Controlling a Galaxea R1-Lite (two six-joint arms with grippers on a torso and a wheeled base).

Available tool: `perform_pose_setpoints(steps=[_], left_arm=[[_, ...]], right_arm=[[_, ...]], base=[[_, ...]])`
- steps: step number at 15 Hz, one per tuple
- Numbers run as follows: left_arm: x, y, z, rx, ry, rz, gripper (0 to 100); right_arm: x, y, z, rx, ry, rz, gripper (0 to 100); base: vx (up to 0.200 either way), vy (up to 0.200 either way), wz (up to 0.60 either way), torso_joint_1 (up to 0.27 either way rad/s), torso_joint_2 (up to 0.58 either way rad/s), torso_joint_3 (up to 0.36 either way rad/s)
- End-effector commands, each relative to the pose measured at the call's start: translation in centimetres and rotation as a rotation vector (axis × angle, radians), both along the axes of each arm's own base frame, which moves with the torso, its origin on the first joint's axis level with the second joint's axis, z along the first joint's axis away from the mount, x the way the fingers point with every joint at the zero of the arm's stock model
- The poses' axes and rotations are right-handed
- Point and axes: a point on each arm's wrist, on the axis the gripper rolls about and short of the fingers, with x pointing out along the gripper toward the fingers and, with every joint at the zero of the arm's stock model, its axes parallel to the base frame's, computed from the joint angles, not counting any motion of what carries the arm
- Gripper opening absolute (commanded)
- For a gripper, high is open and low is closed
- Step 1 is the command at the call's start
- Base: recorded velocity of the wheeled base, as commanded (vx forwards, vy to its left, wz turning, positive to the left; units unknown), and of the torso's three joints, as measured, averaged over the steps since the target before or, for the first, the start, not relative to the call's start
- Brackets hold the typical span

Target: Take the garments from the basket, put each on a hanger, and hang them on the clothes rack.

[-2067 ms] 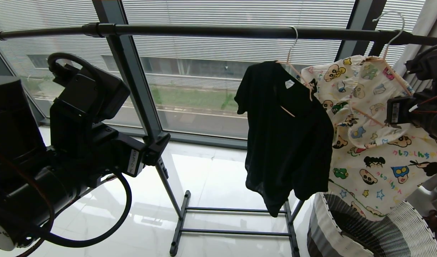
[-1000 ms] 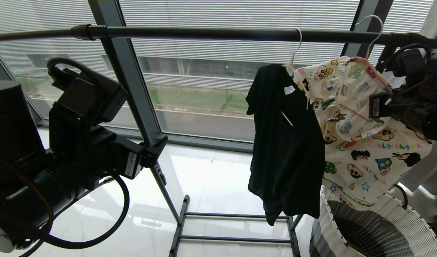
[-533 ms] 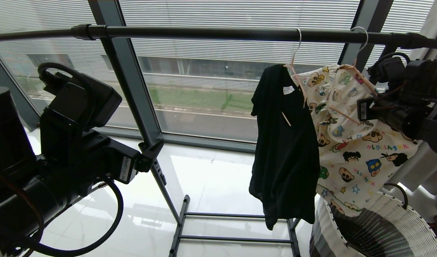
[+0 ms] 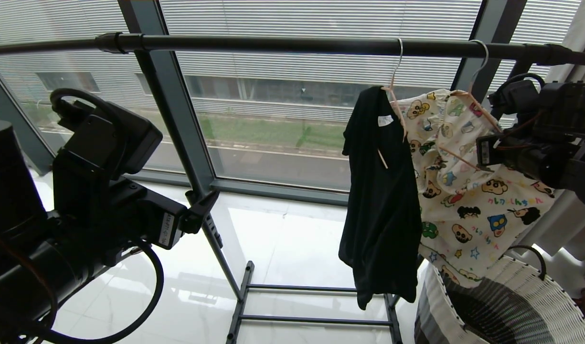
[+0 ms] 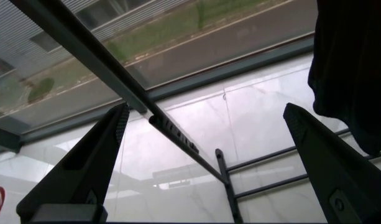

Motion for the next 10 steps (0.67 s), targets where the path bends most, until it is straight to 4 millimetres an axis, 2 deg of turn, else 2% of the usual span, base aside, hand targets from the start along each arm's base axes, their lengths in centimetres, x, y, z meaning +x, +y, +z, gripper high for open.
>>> perform_pose_setpoints(steps=[1,3,4,6,9,10], left_arm=[[-0.3,0.2,-0.4,0.006,0.009,0.001,100],[-1.1,0.9,-1.3,0.019,0.025,0.002,100],[-1.8,1.5,-2.0,0.027,0.036,0.004,100],[-3.1,2.9,-3.0,0.025,0.041,0.034,100],[-5.8,6.9,-5.3,0.023,0.041,0.181,100],[-6.3,7.4,-5.5,0.019,0.032,0.206,100]], right_arm=[[-1.7,-0.2,1.6,0.016,-0.041,0.007,100],[-3.3,-0.6,3.1,0.039,-0.085,0.007,100],[-5.1,-0.9,4.4,0.068,-0.114,0.012,100],[-9.1,-1.9,5.2,0.093,-0.087,0.014,100],[-15.5,-3.7,4.0,0.115,-0.047,0.007,100],[-16.4,-3.9,3.8,0.116,-0.05,0.01,100]], base=[[0.0,0.0,0.0,0.0,0.0,0.0],[0.0,0.0,0.0,0.0,0.0,0.0],[0.0,0.0,0.0,0.0,0.0,0.0],[0.0,0.0,0.0,0.0,0.0,0.0],[0.0,0.0,0.0,0.0,0.0,0.0],[0.0,0.0,0.0,0.0,0.0,0.0]])
